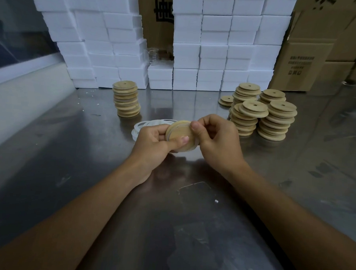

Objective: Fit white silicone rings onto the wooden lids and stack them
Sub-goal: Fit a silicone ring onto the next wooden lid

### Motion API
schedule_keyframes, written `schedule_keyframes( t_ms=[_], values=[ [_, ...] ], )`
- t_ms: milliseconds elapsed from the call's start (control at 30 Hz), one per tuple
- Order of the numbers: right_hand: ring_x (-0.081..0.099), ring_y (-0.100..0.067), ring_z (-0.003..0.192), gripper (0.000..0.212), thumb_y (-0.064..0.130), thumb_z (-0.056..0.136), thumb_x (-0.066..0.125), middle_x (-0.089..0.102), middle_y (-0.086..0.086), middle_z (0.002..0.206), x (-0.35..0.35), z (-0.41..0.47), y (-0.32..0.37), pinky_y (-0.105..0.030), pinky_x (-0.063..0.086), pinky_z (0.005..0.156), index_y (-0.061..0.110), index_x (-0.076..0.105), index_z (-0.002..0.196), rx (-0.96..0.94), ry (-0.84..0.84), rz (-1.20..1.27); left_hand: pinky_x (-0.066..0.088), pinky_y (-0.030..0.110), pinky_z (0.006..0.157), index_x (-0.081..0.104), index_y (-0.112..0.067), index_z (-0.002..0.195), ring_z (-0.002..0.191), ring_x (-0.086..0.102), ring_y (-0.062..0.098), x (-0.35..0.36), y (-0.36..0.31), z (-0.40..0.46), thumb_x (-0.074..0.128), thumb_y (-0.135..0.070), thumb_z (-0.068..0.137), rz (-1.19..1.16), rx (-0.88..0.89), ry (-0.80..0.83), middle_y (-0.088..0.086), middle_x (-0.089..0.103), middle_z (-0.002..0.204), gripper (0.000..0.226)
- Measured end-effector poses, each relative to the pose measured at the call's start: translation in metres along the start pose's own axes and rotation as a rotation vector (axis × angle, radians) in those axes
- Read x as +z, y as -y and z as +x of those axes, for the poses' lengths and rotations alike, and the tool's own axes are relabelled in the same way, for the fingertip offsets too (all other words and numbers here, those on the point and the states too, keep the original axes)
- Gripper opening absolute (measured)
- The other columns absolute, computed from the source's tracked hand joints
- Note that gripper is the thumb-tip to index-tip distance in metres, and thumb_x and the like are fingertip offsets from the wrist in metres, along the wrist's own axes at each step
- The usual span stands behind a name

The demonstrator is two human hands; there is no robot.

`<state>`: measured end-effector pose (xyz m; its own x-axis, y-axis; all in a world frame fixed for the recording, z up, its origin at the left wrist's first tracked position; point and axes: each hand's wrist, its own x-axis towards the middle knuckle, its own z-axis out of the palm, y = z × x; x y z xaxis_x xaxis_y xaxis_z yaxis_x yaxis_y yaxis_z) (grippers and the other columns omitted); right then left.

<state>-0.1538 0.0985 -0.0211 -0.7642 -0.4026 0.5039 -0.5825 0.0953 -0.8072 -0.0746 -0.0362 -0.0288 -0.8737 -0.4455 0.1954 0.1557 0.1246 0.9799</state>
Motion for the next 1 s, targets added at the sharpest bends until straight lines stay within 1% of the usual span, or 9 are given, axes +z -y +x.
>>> schedule_keyframes(
  t_ms=[133, 233, 367, 533, 667, 733, 833, 933, 1000],
  values=[
    [0.07, -0.028, 0.074, 0.015, 0.013, 0.093, 0.065, 0.071, -0.013, 0.078, -0.004, 0.004, 0.0, -0.049, 0.058, 0.07, -0.001, 0.067, 0.087, 0.025, 0.034, 0.082, 0.059, 0.033, 0.079, 0.071, -0.01, 0.104, 0.09, 0.072, 0.025, 0.0, -0.001, 0.001, 0.076, -0.008, 0.076, -0.05, -0.037, 0.01, 0.015, 0.075, 0.098, 0.029],
    [0.071, -0.025, 0.075, 0.015, 0.015, 0.093, 0.066, 0.072, -0.012, 0.08, -0.005, 0.002, -0.001, -0.046, 0.06, 0.071, 0.001, 0.067, 0.087, 0.021, 0.051, 0.113, 0.057, 0.04, 0.085, 0.07, -0.006, 0.107, 0.097, 0.071, 0.032, 0.0, -0.004, 0.0, 0.076, -0.013, 0.072, -0.084, -0.056, -0.006, 0.019, 0.073, 0.103, 0.036],
    [0.071, -0.028, 0.072, 0.014, 0.011, 0.094, 0.064, 0.07, -0.016, 0.075, -0.004, 0.0, -0.006, -0.046, 0.06, 0.073, -0.001, 0.066, 0.087, 0.068, 0.112, 0.134, 0.055, 0.048, 0.092, 0.071, -0.005, 0.101, 0.104, 0.067, 0.04, -0.001, -0.006, -0.001, 0.074, -0.013, 0.074, -0.139, -0.076, -0.043, 0.026, 0.07, 0.107, 0.029],
    [0.066, -0.025, 0.067, 0.014, 0.007, 0.096, 0.06, 0.067, -0.013, 0.07, -0.003, -0.001, -0.006, -0.049, 0.058, 0.073, -0.004, 0.065, 0.088, 0.1, 0.11, 0.176, 0.055, 0.049, 0.094, 0.07, -0.002, 0.106, 0.105, 0.067, 0.039, -0.001, -0.007, -0.001, 0.075, -0.021, 0.066, -0.134, -0.082, -0.024, 0.025, 0.071, 0.108, 0.045],
    [0.068, -0.023, 0.068, 0.011, 0.009, 0.097, 0.057, 0.067, -0.009, 0.071, -0.002, -0.004, -0.009, -0.046, 0.058, 0.07, 0.003, 0.059, 0.088, 0.05, 0.101, 0.1, 0.055, 0.053, 0.091, 0.069, -0.002, 0.11, 0.099, 0.069, 0.038, -0.001, -0.005, -0.001, 0.076, -0.019, 0.07, -0.077, -0.038, 0.001, 0.021, 0.072, 0.104, 0.045],
    [0.066, -0.019, 0.065, 0.009, 0.008, 0.098, 0.055, 0.065, -0.002, 0.071, -0.002, -0.006, -0.01, -0.041, 0.056, 0.065, 0.008, 0.056, 0.089, -0.036, 0.085, 0.027, 0.056, 0.05, 0.09, 0.07, -0.003, 0.11, 0.098, 0.07, 0.036, 0.001, -0.003, -0.001, 0.077, -0.01, 0.077, -0.015, 0.011, 0.001, 0.02, 0.073, 0.102, 0.035],
    [0.061, -0.017, 0.061, 0.006, 0.008, 0.097, 0.055, 0.061, 0.01, 0.078, -0.003, -0.006, -0.009, -0.038, 0.053, 0.058, 0.013, 0.056, 0.093, -0.141, 0.099, -0.056, 0.059, 0.041, 0.086, 0.072, -0.007, 0.107, 0.091, 0.071, 0.024, 0.002, 0.0, 0.0, 0.075, -0.002, 0.08, 0.056, 0.064, 0.002, 0.014, 0.075, 0.098, 0.028],
    [0.06, -0.022, 0.059, 0.006, 0.011, 0.097, 0.055, 0.062, 0.01, 0.085, -0.007, -0.005, -0.008, -0.04, 0.051, 0.057, 0.014, 0.059, 0.1, -0.205, 0.136, -0.099, 0.06, 0.035, 0.081, 0.073, -0.01, 0.103, 0.087, 0.072, 0.021, 0.001, 0.001, 0.0, 0.076, -0.004, 0.08, 0.074, 0.076, 0.009, 0.011, 0.075, 0.095, 0.024],
    [0.059, -0.018, 0.065, 0.01, 0.014, 0.098, 0.053, 0.063, 0.005, 0.094, -0.009, -0.004, -0.007, -0.039, 0.05, 0.061, 0.016, 0.06, 0.105, -0.28, 0.179, -0.167, 0.059, 0.03, 0.076, 0.073, -0.014, 0.094, 0.082, 0.072, 0.016, 0.002, 0.002, 0.0, 0.077, -0.006, 0.079, 0.126, 0.103, 0.02, 0.006, 0.076, 0.087, 0.018]
  ],
)
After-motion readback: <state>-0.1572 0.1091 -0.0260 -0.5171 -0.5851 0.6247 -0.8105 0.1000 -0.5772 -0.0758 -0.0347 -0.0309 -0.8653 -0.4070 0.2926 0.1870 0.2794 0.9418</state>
